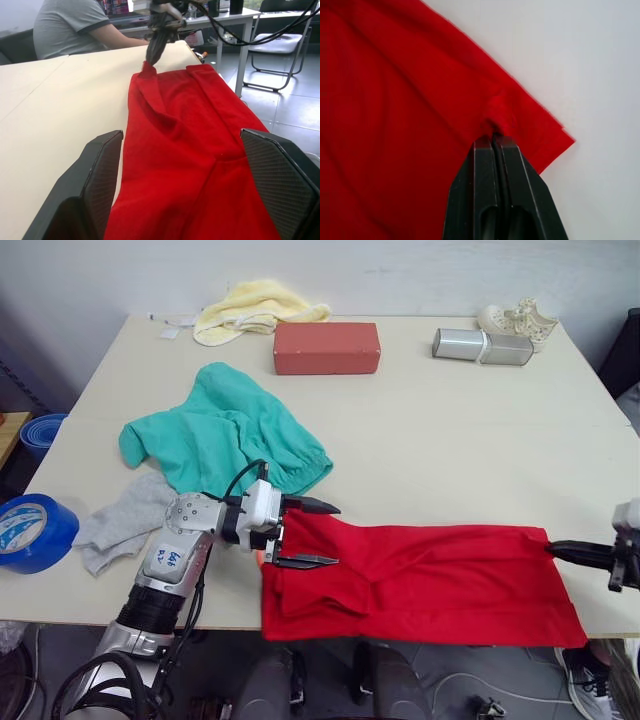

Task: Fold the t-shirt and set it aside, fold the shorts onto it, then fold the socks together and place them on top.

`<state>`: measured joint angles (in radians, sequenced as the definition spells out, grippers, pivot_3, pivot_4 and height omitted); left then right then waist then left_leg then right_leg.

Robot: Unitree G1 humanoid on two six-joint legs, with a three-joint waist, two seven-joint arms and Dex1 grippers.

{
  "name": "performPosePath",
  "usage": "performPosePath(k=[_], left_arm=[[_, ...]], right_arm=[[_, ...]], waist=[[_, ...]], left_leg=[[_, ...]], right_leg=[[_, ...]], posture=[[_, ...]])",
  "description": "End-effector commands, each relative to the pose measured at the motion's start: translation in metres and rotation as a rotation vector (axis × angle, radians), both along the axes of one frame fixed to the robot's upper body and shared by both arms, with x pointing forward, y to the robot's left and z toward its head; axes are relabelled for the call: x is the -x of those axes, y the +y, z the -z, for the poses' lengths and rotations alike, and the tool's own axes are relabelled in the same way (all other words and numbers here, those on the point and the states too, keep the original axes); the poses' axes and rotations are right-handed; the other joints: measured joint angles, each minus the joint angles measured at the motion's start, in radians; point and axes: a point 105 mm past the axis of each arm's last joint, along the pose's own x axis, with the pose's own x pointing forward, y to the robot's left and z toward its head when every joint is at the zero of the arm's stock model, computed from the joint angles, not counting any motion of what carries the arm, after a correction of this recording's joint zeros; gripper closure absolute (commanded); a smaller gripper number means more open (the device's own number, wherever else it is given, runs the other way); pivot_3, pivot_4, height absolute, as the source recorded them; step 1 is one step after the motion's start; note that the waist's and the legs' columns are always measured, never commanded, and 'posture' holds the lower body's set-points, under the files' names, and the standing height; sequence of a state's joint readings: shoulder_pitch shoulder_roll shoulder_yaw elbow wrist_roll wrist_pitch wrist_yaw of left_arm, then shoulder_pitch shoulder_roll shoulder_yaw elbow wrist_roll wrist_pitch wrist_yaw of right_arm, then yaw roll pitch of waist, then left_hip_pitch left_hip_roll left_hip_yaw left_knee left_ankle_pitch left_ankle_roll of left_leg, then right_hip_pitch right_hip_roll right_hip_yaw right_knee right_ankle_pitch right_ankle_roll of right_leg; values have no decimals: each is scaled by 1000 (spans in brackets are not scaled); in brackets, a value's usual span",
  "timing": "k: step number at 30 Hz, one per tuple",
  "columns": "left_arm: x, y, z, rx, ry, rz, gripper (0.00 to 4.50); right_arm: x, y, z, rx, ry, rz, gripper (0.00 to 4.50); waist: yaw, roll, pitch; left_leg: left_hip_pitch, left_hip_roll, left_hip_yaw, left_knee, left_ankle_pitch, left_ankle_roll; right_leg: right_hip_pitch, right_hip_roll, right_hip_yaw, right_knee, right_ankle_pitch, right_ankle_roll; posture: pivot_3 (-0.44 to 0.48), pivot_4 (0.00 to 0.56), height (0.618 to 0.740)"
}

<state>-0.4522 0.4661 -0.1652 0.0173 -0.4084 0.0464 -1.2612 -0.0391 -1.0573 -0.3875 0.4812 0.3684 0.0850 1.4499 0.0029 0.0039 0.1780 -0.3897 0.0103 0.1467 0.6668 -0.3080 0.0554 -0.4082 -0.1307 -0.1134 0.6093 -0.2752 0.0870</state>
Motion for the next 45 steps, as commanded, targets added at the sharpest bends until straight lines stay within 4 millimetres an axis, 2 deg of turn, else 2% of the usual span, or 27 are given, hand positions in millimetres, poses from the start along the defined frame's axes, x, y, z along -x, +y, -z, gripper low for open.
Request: performPosePath(k=[1,5,8,14,27,30,33,39,40,42,44,45], left_arm=[[2,1,-2,8,-18,-1,565],[1,1,-1,6,-14,-2,565],[1,1,0,-2,-13,-1,565],[1,4,1,-18,-12,2,565],[2,6,5,-28,-12,-3,565],[2,8,8,-42,-6,-10,565],[-2,16,10,-66,10,-48,565],[-12,39,7,-64,70,-146,565],[-13,43,5,-48,79,-167,404],[-10,49,2,-43,106,-165,7],[-9,60,0,-35,110,-201,0],[-10,66,0,-34,107,-227,0]], right_arm=[[8,2,-14,10,-56,-19,4485],[18,3,-3,21,-64,-15,4485],[26,-4,9,54,-72,10,4485],[35,-8,20,118,-54,-34,4485],[32,-22,23,170,-43,-7,4485],[30,-19,19,80,2,37,4485],[35,-13,12,71,8,7,3909],[42,-10,-14,41,25,35,1819],[43,-10,-20,31,31,45,1468],[39,-10,-32,20,25,63,720],[25,-6,-41,21,7,80,57],[18,-4,-38,48,15,75,24]], waist=[[-1,0,0],[-3,0,0],[-2,0,0],[-1,0,0],[-2,0,0],[-2,0,0],[-1,0,0],[0,0,0],[0,0,0],[-2,0,0],[-7,0,0],[-9,0,0]], left_leg=[[0,0,0,0,0,0],[1,0,0,-1,-1,-1],[1,0,0,-1,-1,-1],[1,0,0,-1,-1,-1],[1,0,0,-1,0,-1],[1,0,0,-1,0,-1],[1,0,0,-1,0,0],[1,0,0,-1,-1,-1],[1,0,0,-1,-1,-1],[1,0,-1,-2,-1,-1],[1,1,0,-2,-1,-2],[1,1,0,-2,-2,-2]], right_leg=[[0,0,0,0,0,0],[0,0,0,0,0,0],[0,0,0,0,0,0],[0,0,1,0,0,0],[0,0,1,0,0,0],[0,0,1,0,0,0],[0,0,1,0,0,0],[0,-1,1,0,0,0],[0,-1,1,0,0,0],[0,-1,1,0,0,0],[-1,-1,1,-1,0,-1],[-1,-1,1,0,0,-1]], posture=[[0,150,740],[0,150,740],[0,150,740],[0,150,740],[0,150,740],[0,150,740],[0,150,740],[0,150,740],[0,150,740],[0,150,740],[0,150,740],[0,150,740]])
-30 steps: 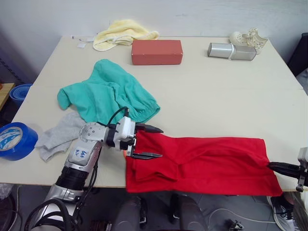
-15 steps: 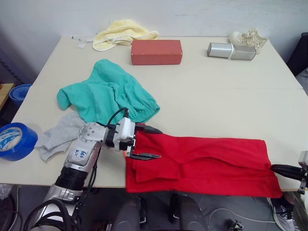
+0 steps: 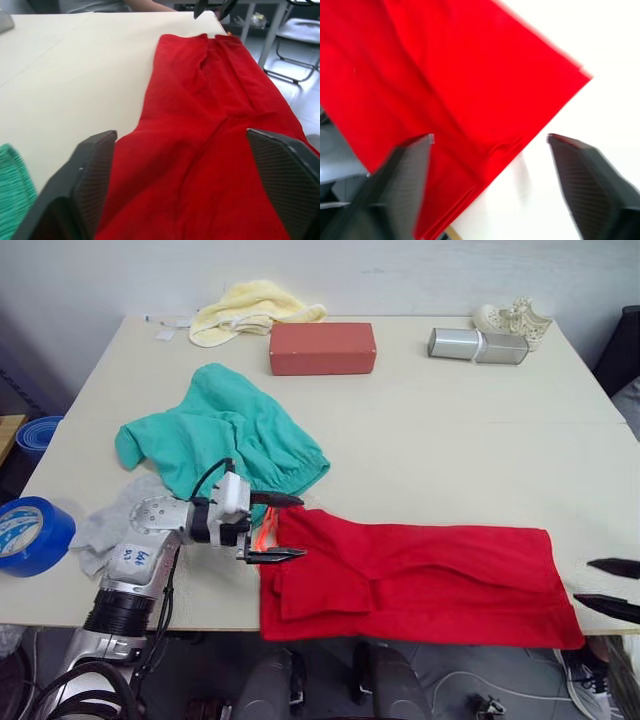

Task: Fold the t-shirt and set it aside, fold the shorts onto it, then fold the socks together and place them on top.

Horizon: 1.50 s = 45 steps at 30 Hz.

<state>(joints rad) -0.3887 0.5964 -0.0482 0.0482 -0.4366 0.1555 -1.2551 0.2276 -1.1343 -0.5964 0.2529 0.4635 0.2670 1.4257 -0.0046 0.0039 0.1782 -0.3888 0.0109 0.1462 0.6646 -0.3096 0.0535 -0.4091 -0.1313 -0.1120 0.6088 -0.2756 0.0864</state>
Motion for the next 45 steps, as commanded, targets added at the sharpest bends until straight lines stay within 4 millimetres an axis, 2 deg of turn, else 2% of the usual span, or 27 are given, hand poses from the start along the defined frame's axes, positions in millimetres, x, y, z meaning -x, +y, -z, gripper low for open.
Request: performPosePath(k=[1,7,10,17,20,21,31,35,39,45], left_arm=[[3,17,-8,23,-19,-51,0],[5,29,-9,27,-36,-102,0],[6,31,-8,14,-40,-109,0],[9,25,-10,27,-68,-115,0],[11,22,-11,33,-69,-112,0],[12,22,-11,34,-69,-111,0],[8,17,-12,55,-81,-120,0],[3,15,-14,67,-97,-141,0],[-7,14,-17,75,-134,-182,0],[-14,14,-15,92,-159,-240,0]], right_arm=[[-24,7,-10,48,-39,-5,24],[-64,13,5,112,-18,23,24],[-77,15,13,150,10,11,24],[-85,20,25,167,146,-43,24],[-91,21,26,177,142,-45,588],[-93,22,27,178,142,-45,901],[-93,22,29,201,165,-73,4455],[-100,18,24,251,122,-74,4484],[-133,10,2,379,-103,-2,4484],[-168,16,-19,539,-316,21,4484]], waist=[[-4,-1,0],[7,0,1],[5,0,1],[-1,0,1],[-2,0,2],[-2,0,2],[-1,0,2],[-1,0,2],[-5,0,2],[-24,1,2]], left_leg=[[0,0,0,0,0,0],[-1,0,0,0,0,-2],[-2,0,0,0,0,-2],[-2,0,1,0,1,-1],[-2,0,1,1,2,1],[-2,0,1,1,1,0],[-2,0,1,1,0,-2],[-2,0,1,1,0,-2],[-2,0,2,2,0,-2],[-2,0,3,0,4,0]], right_leg=[[0,0,0,0,0,0],[-2,0,-1,0,0,-1],[-2,0,-1,0,0,-1],[-3,0,-1,1,0,-1],[-3,0,-1,1,0,-1],[-3,0,-1,1,0,-1],[-2,0,-1,1,0,-1],[-2,0,-1,1,0,-1],[-3,0,-1,2,0,0],[-3,2,-1,2,0,0]], posture=[[0,150,740],[0,150,740],[0,150,740],[0,150,740],[0,150,740],[0,150,740],[0,150,740],[0,150,740],[0,150,740],[0,150,740]])
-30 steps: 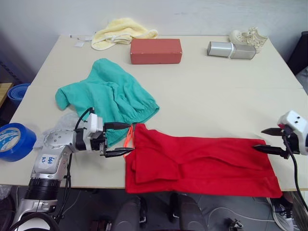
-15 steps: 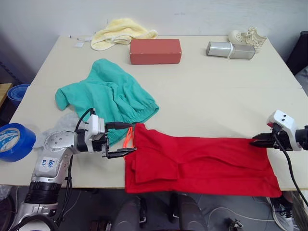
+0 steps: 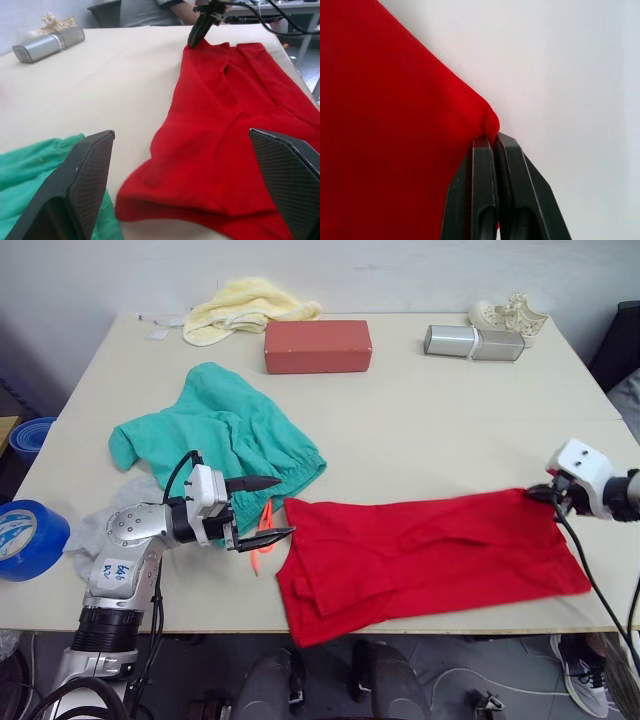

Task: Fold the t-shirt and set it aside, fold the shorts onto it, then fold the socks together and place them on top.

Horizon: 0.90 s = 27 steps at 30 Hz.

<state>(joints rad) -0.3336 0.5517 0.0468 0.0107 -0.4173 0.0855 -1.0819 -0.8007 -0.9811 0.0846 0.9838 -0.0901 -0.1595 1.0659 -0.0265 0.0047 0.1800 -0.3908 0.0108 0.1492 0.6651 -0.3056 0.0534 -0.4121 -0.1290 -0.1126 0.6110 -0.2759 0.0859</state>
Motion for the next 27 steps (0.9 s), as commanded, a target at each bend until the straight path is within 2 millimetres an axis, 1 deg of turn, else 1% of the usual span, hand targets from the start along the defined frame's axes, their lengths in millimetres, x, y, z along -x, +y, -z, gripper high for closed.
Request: performPosePath(k=[1,5,7,8,10,12,15,16,17,20,21,22,23,24,25,27], left_arm=[[-1,1,-2,0,-38,-29,0],[-2,0,3,-6,-36,-47,0],[-2,0,4,-10,-38,-53,0],[-2,0,5,-9,-30,-54,0],[-1,0,5,-5,-17,-49,0],[1,0,5,1,-9,-42,0],[4,1,8,-11,1,-35,0],[3,2,8,-8,7,-45,0],[2,3,8,-5,11,-53,0],[5,5,9,-1,28,-56,0],[0,7,6,11,23,-75,0],[-6,9,3,17,21,-87,0],[-10,9,2,17,25,-89,0],[-12,8,1,10,23,-81,0],[-13,7,0,2,18,-74,0],[-7,1,3,-29,39,7,0]], right_arm=[[-14,-2,-15,103,-110,3,4484],[-23,3,-15,110,-141,9,4484],[-25,6,-16,-14,-132,47,4484],[-25,6,-15,-38,-117,55,4283],[-22,5,-17,-18,-137,27,3888],[-18,-1,-20,-6,-157,26,3271],[-4,-17,-32,-38,-214,42,2166],[1,-22,-37,-81,-239,60,1887],[5,-25,-40,-112,-256,70,1594],[18,-31,-47,-184,-305,74,511],[32,-30,-44,-380,-217,123,218],[45,-21,-42,-506,-182,134,40],[56,-17,-42,-586,-201,172,40],[67,-14,-41,-626,-211,211,40],[74,-14,-41,-628,-237,250,40],[92,-12,-32,-671,-233,340,40]], waist=[[-3,0,0],[-4,0,0],[-4,0,0],[-3,0,0],[-1,0,0],[-2,0,0],[2,0,0],[2,0,0],[2,0,0],[-1,0,0],[-3,0,0],[-1,0,0],[8,0,0],[15,-1,0],[20,0,0],[23,1,0]], left_leg=[[0,0,0,0,1,1],[0,0,0,0,2,1],[0,0,0,0,2,1],[0,0,0,0,2,1],[0,0,0,0,2,2],[0,0,0,0,3,3],[0,0,0,0,3,3],[0,0,0,0,3,3],[0,0,0,0,3,3],[0,0,0,0,3,3],[1,0,0,0,3,3],[1,1,0,0,3,3],[1,1,-2,-1,3,2],[0,2,-5,-1,3,2],[1,2,-6,-1,1,0],[0,2,-4,-2,-1,-4]], right_leg=[[0,0,0,0,0,0],[0,1,1,0,0,0],[0,1,0,0,0,0],[1,1,1,0,0,0],[1,0,0,0,0,0],[1,0,0,0,0,0],[1,0,0,0,0,0],[1,0,0,0,0,0],[1,0,0,0,0,0],[2,0,0,-1,0,0],[2,0,0,0,0,0],[2,0,0,0,0,0],[2,0,0,0,0,0],[2,0,-2,0,-1,-1],[2,0,-2,0,-1,-2],[1,0,-2,1,-1,-2]], posture=[[0,150,740],[0,150,740],[0,150,740],[0,150,740],[0,150,740],[0,150,740],[0,150,740],[0,150,740],[0,150,740],[0,150,740],[0,150,740],[0,150,740],[0,150,740],[0,150,740],[0,150,740],[0,150,740]])
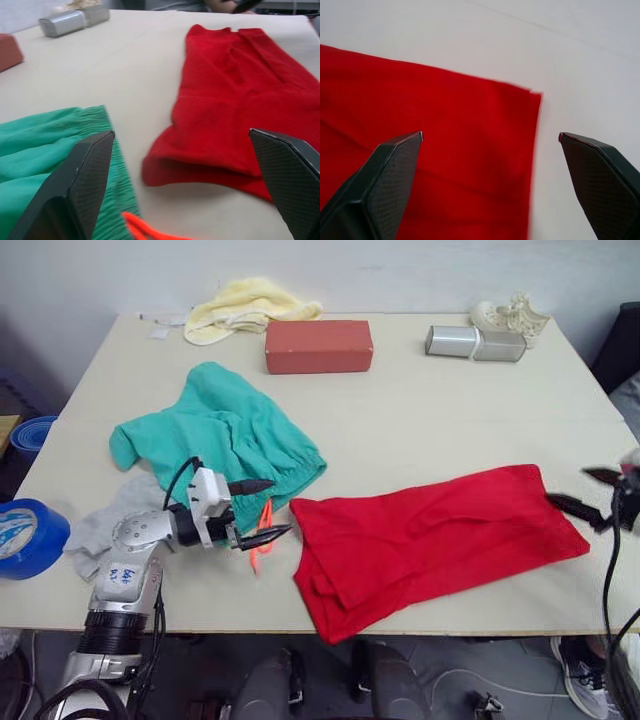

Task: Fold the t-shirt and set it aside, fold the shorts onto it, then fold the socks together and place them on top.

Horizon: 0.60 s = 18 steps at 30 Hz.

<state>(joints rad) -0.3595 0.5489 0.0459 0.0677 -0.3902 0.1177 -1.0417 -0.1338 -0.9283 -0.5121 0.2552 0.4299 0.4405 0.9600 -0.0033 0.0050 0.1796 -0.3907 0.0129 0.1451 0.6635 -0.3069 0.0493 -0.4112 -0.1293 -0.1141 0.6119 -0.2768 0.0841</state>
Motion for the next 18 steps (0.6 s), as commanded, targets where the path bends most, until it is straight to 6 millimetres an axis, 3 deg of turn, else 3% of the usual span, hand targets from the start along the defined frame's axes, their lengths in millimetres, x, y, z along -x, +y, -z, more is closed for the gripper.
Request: performPosePath(k=[1,4,7,12,15,18], left_arm=[[1,-8,-3,-42,-31,82,0],[-16,-21,-4,-74,-76,84,0],[-29,-36,-4,-107,-77,116,0],[-39,-56,-1,-171,-36,211,0],[-36,-67,1,-226,24,319,0],[-47,-73,4,-305,2,309,0]], right_arm=[[20,4,-20,-85,-65,134,40],[35,14,6,-138,24,208,40],[44,19,19,-175,56,290,40],[53,7,33,-175,92,458,40],[59,3,33,-195,111,509,40],[66,-4,33,-188,143,541,40]], waist=[[2,1,0],[7,0,-1],[15,-1,0],[22,-1,0],[23,-1,0],[24,-1,0]], left_leg=[[1,0,1,0,-1,-1],[1,0,1,0,-1,-1],[0,-1,2,0,-1,0],[0,-1,3,0,1,5],[0,-1,3,0,2,7],[-1,-1,3,1,2,7]], right_leg=[[1,0,1,0,0,0],[1,0,2,0,1,1],[0,0,2,-1,1,1],[-1,0,2,-1,1,1],[-1,1,2,-1,1,1],[-1,1,1,-1,1,1]], posture=[[0,150,740],[0,150,740],[0,150,740],[0,150,740],[0,150,740],[0,150,740]])
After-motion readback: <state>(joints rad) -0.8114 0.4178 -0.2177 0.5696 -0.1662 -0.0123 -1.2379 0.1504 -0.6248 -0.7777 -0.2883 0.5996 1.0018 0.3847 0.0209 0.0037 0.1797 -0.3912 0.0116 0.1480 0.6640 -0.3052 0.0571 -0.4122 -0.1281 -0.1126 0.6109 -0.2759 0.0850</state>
